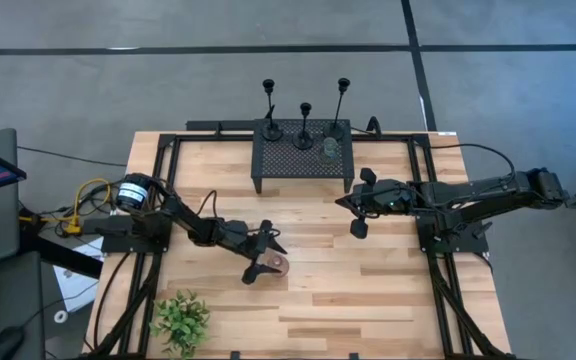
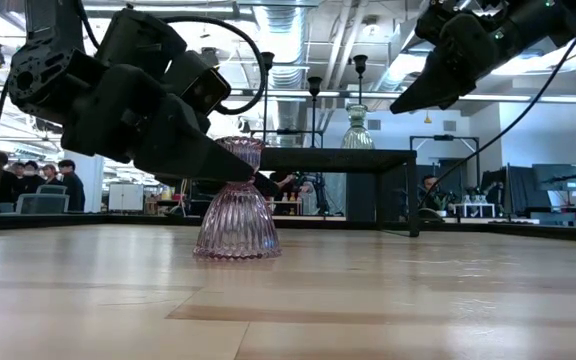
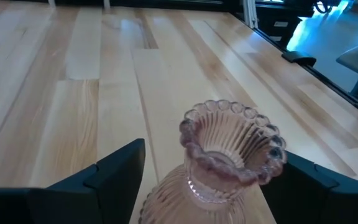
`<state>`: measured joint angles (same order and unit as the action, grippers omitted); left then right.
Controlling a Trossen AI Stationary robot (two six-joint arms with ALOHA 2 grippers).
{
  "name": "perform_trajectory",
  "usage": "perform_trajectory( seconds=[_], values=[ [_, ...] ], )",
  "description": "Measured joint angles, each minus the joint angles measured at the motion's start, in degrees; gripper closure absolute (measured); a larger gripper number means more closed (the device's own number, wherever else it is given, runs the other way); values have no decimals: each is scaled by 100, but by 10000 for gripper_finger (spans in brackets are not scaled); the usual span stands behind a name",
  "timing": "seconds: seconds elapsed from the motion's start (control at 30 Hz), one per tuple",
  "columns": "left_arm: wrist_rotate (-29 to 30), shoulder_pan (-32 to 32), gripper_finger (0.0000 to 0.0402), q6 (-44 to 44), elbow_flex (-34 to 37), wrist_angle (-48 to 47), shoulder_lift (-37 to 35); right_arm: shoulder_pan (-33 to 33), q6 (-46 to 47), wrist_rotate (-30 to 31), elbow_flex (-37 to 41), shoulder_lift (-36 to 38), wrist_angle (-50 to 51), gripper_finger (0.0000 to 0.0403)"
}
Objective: Pick & Place candle stick holders
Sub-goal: Put the purple candle holder on the shelf
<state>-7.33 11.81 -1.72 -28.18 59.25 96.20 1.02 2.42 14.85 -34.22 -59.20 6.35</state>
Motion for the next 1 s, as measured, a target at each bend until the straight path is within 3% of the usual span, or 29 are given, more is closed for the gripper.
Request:
perform_trajectory(
  seconds=[0.53,1.0],
  values=[
    [-1,-128,205,-203,2,23,0,1,-2,0,0,0,0,402],
    [4,-128,250,-200,4,68,-9,1,-2,0,0,0,0,402]
  ],
)
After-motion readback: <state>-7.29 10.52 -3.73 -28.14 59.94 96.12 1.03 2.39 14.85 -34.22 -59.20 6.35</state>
